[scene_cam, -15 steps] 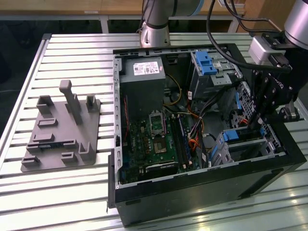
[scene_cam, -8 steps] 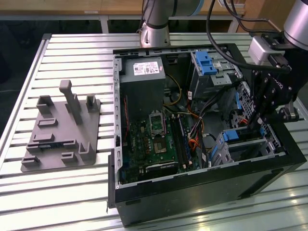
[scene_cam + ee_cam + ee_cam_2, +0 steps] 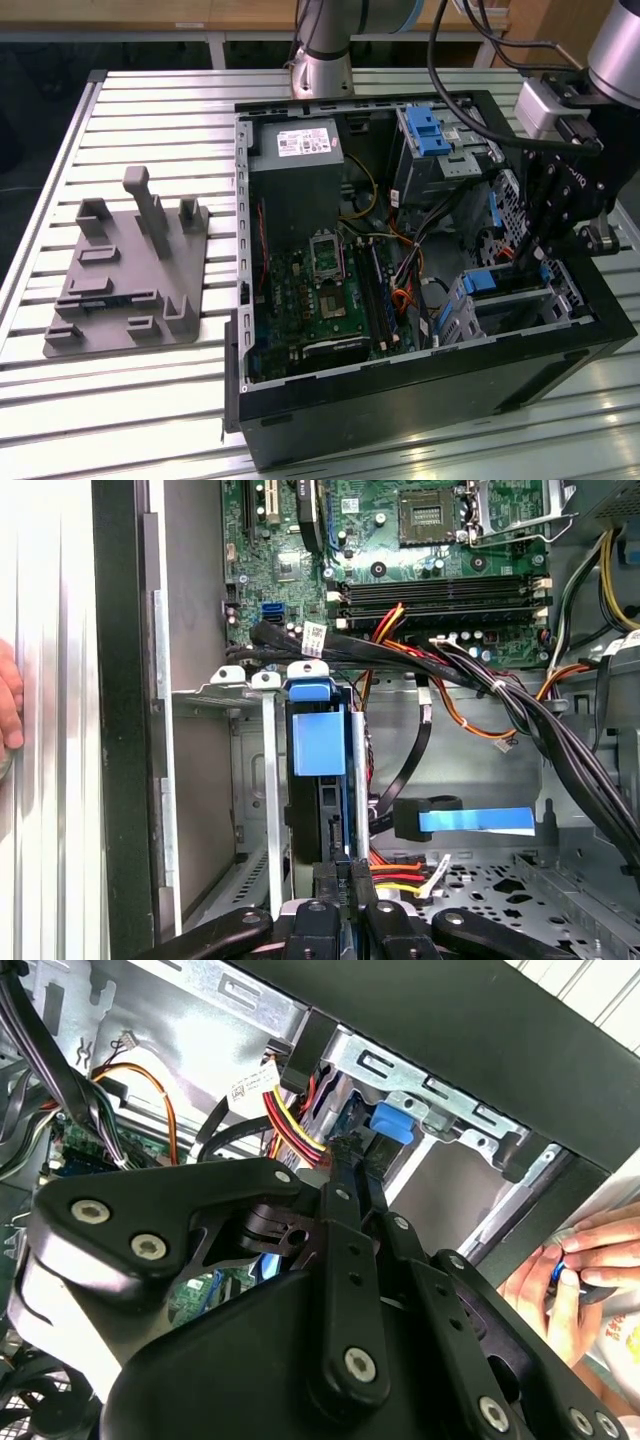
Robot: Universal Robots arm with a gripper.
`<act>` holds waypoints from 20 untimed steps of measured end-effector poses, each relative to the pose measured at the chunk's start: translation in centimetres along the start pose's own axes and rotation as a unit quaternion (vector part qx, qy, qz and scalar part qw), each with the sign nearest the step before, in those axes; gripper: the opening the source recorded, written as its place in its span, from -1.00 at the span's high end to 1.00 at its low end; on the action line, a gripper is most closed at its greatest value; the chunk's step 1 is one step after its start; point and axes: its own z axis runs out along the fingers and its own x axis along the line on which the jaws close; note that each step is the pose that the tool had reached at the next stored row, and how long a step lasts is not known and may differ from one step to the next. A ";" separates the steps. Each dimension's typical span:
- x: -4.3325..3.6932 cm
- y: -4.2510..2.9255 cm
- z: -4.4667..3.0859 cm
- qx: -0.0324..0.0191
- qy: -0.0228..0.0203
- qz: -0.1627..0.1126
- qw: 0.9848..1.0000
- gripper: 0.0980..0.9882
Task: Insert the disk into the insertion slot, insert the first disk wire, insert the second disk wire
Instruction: 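Insert the first disk wire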
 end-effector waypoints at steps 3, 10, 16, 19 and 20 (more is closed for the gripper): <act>-0.01 -0.02 0.06 0.000 0.000 0.000 1.000 0.84; -0.01 -0.12 0.15 0.000 0.000 -0.001 1.000 0.84; 0.05 -0.13 0.37 -0.001 0.000 -0.001 1.000 0.84; 0.11 -0.13 0.45 -0.001 0.000 -0.002 1.000 0.84; 0.11 -0.12 0.46 -0.001 0.000 -0.002 1.000 0.84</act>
